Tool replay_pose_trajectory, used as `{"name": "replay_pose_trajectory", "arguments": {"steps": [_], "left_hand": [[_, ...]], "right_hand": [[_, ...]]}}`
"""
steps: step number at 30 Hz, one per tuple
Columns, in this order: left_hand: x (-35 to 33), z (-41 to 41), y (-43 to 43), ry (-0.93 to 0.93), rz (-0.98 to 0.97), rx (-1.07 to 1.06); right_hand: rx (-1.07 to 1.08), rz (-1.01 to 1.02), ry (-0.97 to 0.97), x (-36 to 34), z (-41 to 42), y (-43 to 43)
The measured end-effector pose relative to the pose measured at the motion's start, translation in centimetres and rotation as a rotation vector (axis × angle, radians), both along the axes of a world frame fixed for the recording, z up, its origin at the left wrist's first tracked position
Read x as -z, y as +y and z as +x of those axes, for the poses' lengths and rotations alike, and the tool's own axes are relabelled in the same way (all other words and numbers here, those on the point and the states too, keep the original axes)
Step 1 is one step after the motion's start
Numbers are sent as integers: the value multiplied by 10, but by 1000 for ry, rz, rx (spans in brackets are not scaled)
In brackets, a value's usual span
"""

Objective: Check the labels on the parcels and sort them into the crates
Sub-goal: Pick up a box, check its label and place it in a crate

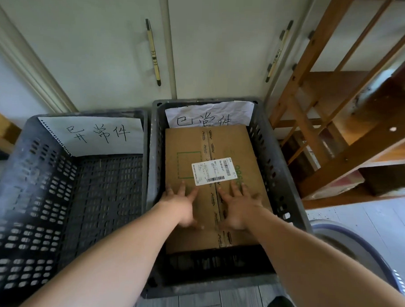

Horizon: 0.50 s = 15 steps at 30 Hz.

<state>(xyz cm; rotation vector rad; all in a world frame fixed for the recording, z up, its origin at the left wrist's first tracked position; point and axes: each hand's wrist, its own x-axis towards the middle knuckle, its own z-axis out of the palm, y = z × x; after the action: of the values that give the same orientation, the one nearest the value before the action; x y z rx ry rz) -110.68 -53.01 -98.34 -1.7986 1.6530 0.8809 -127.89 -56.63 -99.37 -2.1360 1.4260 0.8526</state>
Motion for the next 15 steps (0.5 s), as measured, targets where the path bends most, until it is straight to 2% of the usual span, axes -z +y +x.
{"name": "replay_pose_trajectory", "arguments": {"steps": [4,9,14,15], "left_hand": [[-53,11,15,166,-108,-66],[-136,33,49,214,-112,-142],[-240,60,87,216,-96,-200],[-260,65,93,216,-92,-216]], "right_hand": [[183,45,-111,-48,6,19],[367,66,-206,-134,10,43],[365,75,-219,-215,17,63],[354,81,-197,-209,12,61]]}}
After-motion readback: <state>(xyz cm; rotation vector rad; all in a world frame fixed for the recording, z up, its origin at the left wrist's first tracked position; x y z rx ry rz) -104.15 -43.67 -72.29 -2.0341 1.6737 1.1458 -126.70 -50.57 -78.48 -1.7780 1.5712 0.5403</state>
